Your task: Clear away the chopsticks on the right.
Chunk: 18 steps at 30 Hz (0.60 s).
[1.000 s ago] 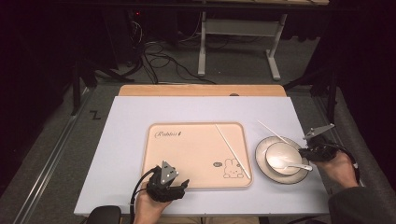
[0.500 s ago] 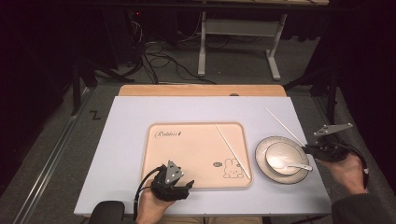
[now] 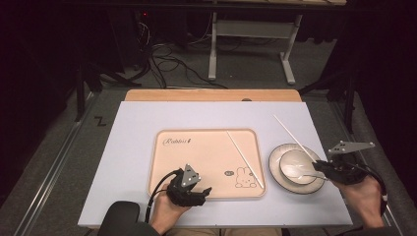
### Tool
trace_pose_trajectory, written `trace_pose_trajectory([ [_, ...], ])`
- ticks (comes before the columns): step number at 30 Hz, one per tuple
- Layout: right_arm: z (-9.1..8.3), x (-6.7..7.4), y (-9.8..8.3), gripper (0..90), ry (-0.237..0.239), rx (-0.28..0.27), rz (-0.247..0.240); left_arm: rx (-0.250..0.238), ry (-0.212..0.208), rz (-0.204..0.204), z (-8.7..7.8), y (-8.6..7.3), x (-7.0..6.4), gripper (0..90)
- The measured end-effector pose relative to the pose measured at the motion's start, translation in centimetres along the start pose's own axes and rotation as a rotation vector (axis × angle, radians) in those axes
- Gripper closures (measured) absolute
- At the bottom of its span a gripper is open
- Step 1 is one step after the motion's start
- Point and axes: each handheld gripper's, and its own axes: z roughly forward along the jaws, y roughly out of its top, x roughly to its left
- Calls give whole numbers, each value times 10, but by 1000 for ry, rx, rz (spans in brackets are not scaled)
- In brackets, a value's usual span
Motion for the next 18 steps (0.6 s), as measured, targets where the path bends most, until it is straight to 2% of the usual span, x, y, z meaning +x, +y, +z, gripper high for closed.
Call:
trace_pose_trajectory([
  [2,-3,15,0,854,26,-20,7,5,-5,7,2,0,-1,343],
  [4,-3,18,1,854,32,-18,8,9,-8,7,3,0,-2,343],
  [7,-1,33,2,854,48,-34,16,5,-7,10,4,1,-3,346],
  [11,10,49,7,854,69,-12,22,4,-15,4,3,4,-2,347],
  [13,20,61,13,854,60,16,7,0,-16,0,4,4,-1,346],
  [15,21,64,14,854,65,17,3,2,-14,2,5,4,-2,346],
  [16,27,71,19,853,72,12,-3,2,-11,4,5,4,-2,345],
  [18,30,75,21,854,72,9,-5,-1,-10,2,5,4,-2,345],
])
